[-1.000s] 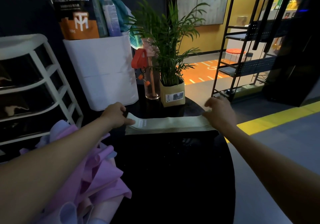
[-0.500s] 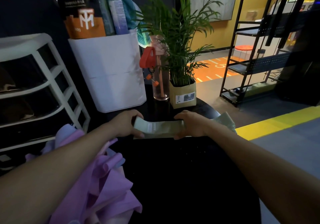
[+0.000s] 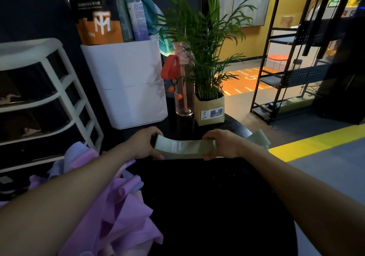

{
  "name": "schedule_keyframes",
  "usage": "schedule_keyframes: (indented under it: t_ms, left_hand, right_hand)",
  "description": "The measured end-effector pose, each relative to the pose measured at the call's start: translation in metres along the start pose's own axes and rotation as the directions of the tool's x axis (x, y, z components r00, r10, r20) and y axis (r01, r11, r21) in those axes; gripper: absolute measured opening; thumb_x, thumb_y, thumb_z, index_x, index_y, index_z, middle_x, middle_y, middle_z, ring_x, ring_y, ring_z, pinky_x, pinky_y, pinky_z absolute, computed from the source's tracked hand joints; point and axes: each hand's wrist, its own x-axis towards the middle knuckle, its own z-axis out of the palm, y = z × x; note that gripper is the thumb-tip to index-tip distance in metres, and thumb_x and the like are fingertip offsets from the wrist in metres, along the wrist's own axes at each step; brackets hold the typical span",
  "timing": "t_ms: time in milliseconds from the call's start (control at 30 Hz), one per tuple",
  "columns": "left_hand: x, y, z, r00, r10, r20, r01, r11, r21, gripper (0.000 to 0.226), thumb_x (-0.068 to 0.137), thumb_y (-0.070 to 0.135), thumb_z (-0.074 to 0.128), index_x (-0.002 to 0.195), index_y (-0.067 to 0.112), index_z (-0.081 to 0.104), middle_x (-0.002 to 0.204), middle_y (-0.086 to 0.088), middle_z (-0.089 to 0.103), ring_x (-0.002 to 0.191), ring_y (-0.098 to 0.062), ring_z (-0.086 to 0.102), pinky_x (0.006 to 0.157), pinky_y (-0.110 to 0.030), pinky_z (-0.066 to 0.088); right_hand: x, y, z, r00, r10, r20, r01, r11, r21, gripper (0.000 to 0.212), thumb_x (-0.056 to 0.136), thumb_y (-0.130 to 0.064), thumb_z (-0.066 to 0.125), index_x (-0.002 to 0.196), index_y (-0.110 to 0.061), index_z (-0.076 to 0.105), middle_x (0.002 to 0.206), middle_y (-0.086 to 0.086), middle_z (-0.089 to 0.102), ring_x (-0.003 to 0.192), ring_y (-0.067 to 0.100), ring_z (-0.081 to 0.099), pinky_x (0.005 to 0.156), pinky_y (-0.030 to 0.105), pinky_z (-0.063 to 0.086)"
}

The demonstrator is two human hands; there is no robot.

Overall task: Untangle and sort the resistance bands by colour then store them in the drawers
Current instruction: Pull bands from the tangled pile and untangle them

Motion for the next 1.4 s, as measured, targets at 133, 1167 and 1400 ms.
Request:
schedule_keyframes:
  t_ms: [133,1167,1400]
  left_hand:
    - [0.000,0.000,0.000,1.000,-0.015,0.004,0.015,1.000,0.003,0.061,0.052,0.009,0.090,0.100,0.021,0.054,0.104,0.000,0.062,0.099,-0.017,0.058,0.087,-0.028,0.046]
    - [-0.036,0.058,-0.015,0.978,0.205,0.029,-0.207,0.956,0.206,0.022,0.086,0.017,0.065,0.108,0.017,0.065,0.109,-0.002,0.060,0.097,-0.011,0.055,0.085,-0.020,0.040]
    - [-0.115,0.053,-0.057,0.975,0.177,-0.132,-0.156,0.976,0.152,0.016,0.084,0.015,0.066,0.099,0.015,0.069,0.099,0.001,0.067,0.092,-0.010,0.062,0.078,-0.015,0.043]
  right_hand:
    - [-0.001,0.000,-0.001,1.000,0.003,0.007,-0.003,1.000,-0.003,0.067,0.071,-0.031,0.079,0.130,-0.015,0.052,0.129,0.006,0.052,0.119,0.025,0.049,0.098,0.031,0.041]
    - [-0.045,-0.023,0.015,0.984,0.045,-0.172,-0.069,0.989,-0.132,0.049,0.087,-0.030,0.061,0.133,-0.024,0.047,0.123,0.006,0.042,0.117,0.028,0.042,0.096,0.041,0.043]
    - [-0.063,-0.097,0.026,0.982,0.012,-0.186,-0.002,0.999,0.052,0.047,0.085,-0.028,0.067,0.127,-0.016,0.052,0.123,0.008,0.049,0.110,0.026,0.054,0.097,0.035,0.044]
